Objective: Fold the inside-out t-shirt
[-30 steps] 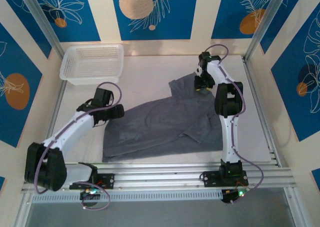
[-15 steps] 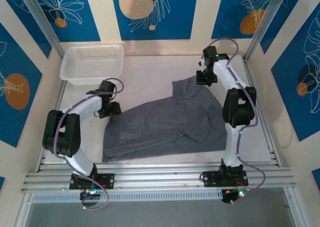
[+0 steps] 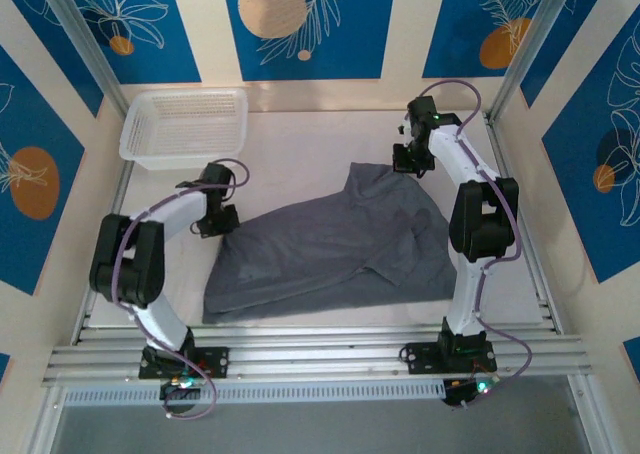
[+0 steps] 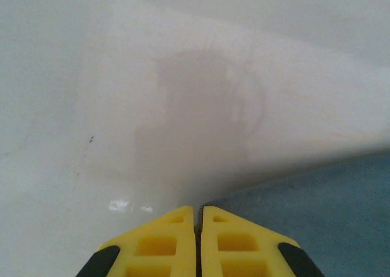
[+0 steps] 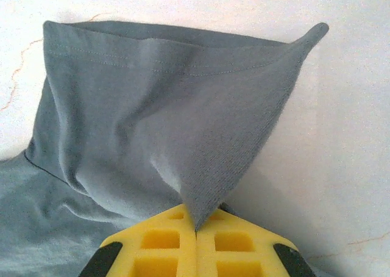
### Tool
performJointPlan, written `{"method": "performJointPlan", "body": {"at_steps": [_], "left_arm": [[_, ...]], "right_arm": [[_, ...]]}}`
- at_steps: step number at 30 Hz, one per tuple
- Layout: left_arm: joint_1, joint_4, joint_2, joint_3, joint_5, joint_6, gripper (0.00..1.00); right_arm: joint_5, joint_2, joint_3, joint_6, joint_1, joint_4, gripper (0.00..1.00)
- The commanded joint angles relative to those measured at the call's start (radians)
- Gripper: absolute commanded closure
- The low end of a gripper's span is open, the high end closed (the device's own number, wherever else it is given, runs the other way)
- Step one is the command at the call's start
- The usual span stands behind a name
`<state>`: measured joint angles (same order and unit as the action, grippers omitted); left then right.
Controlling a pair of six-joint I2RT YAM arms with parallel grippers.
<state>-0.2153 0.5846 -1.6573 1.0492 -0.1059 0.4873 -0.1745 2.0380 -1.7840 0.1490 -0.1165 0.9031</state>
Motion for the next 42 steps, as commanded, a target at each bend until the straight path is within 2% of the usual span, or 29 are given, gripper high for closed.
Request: {"method": "performJointPlan", "body": {"at_steps": [1, 4, 6, 8, 9, 11, 14, 17, 19, 22, 26, 30, 34, 40, 42], "left_arm": [[-0.03, 0.03, 0.184, -0.004, 0.05, 0.003, 0.9], [-0.135, -0.007, 0.352, -0.178, 0.038, 0.054, 0.86], [-0.235, -0.08, 0.456, -0.335, 0.037, 0.09, 0.83], [-0.336, -0.142, 0.527, -0.48, 0.03, 0.117, 0.73], [-0.365, -0.149, 0.55, -0.515, 0.024, 0.12, 0.72], [-0.403, -0.13, 0.629, -0.554, -0.008, 0.106, 0.7], [-0.406, -0.095, 0.799, -0.537, -0.066, 0.06, 0.54], [-0.388, -0.078, 0.877, -0.491, -0.148, 0.046, 0.48], [-0.345, -0.055, 0.825, -0.442, -0.158, 0.072, 0.47], [-0.285, -0.032, 0.655, -0.349, -0.111, 0.091, 0.47], [-0.217, -0.049, 0.43, -0.254, -0.01, 0.125, 0.49], [-0.158, -0.131, 0.272, -0.226, 0.145, 0.119, 0.5], [-0.152, -0.113, 0.153, -0.185, 0.134, 0.077, 0.52], [-0.151, -0.11, 0.057, -0.138, 0.206, 0.042, 0.54], [-0.155, -0.065, 0.034, -0.111, 0.18, 0.033, 0.54]], "right_arm": [[0.036, -0.049, 0.003, 0.021, -0.001, -0.008, 1.0], [0.035, -0.075, 0.052, 0.028, 0.001, -0.038, 1.0], [0.042, -0.082, 0.078, 0.034, 0.004, -0.054, 1.0], [0.051, -0.077, 0.083, 0.039, 0.007, -0.058, 1.0], [0.056, -0.072, 0.078, 0.041, 0.008, -0.056, 1.0], [0.061, -0.064, 0.061, 0.042, 0.008, -0.047, 1.0], [0.064, -0.058, 0.035, 0.043, 0.008, -0.039, 1.0], [0.073, -0.05, 0.01, 0.05, 0.008, -0.031, 1.0], [0.083, -0.046, 0.0, 0.055, 0.008, -0.027, 1.0], [0.093, -0.041, -0.002, 0.063, 0.007, -0.026, 1.0], [0.102, -0.038, 0.004, 0.062, 0.006, -0.023, 1.0], [0.103, -0.038, 0.013, 0.059, 0.006, -0.023, 1.0], [0.104, -0.039, 0.019, 0.058, 0.007, -0.022, 1.0], [0.102, -0.039, 0.02, 0.055, 0.007, -0.018, 1.0], [0.096, -0.039, 0.019, 0.054, 0.006, -0.018, 1.0]]}}
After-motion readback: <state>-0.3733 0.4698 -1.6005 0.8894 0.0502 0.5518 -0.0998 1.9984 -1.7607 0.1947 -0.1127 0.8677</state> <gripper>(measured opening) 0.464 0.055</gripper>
